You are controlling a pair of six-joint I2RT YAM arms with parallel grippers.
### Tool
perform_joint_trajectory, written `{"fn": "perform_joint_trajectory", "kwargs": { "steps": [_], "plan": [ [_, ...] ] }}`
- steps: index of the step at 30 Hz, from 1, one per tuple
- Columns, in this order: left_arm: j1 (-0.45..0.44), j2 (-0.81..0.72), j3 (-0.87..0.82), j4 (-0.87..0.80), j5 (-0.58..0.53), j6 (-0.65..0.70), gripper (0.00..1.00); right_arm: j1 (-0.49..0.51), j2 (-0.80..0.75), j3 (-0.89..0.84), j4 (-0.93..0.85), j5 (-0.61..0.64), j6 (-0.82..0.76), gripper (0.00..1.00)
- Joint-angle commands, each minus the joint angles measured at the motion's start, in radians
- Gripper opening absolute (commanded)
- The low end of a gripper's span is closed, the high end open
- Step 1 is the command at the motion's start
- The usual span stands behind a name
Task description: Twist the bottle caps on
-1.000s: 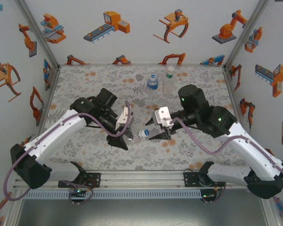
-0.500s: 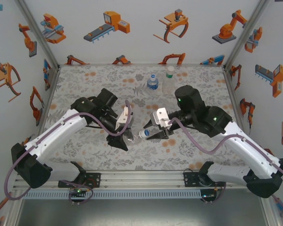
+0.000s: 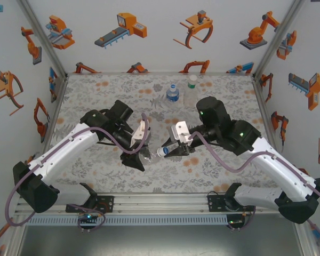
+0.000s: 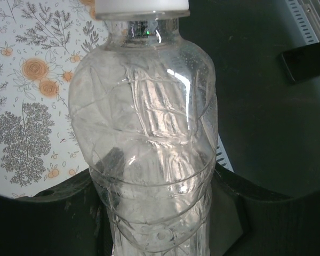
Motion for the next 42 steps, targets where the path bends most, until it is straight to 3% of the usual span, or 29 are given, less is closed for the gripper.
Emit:
{"fn": "perform_joint_trajectory", "kwargs": {
  "steps": [1,8,13,21,25,29,32,35,42],
  "plan": [
    [-0.003,0.002,0.038,0.026,0.044,-0.006,0.0,0.014,-0.016,-0.057,0.131,0.083,0.27,0.0],
    [-0.003,-0.046,-0.075,0.424,-0.054,-0.295,0.0,0.015,-0.088,-0.273,0.513,0.338,0.946,0.0],
    [-0.003,-0.046,-0.096,0.558,-0.155,-0.389,0.0,0.014,-0.093,-0.273,0.422,0.668,1.331,0.0],
    [-0.003,-0.048,-0.112,0.677,-0.315,-0.472,0.0,0.019,-0.078,-0.216,0.198,0.953,1.651,0.0],
    [-0.003,-0.037,-0.101,0.678,-0.371,-0.504,0.0,0.02,-0.057,-0.205,0.177,0.992,1.71,0.0],
    [-0.003,-0.032,-0.09,0.656,-0.371,-0.502,0.0,0.02,-0.048,-0.209,0.226,0.954,1.695,0.0],
    [-0.003,-0.04,-0.094,0.637,-0.35,-0.467,0.0,0.019,-0.064,-0.188,0.257,0.933,1.561,0.32],
    [-0.003,-0.05,-0.1,0.605,-0.296,-0.415,0.0,0.017,-0.09,-0.146,0.277,0.875,1.349,0.47],
    [-0.003,-0.051,-0.068,0.445,-0.125,-0.254,0.0,0.015,-0.174,-0.088,0.287,0.552,0.772,0.51]
  ]
}}
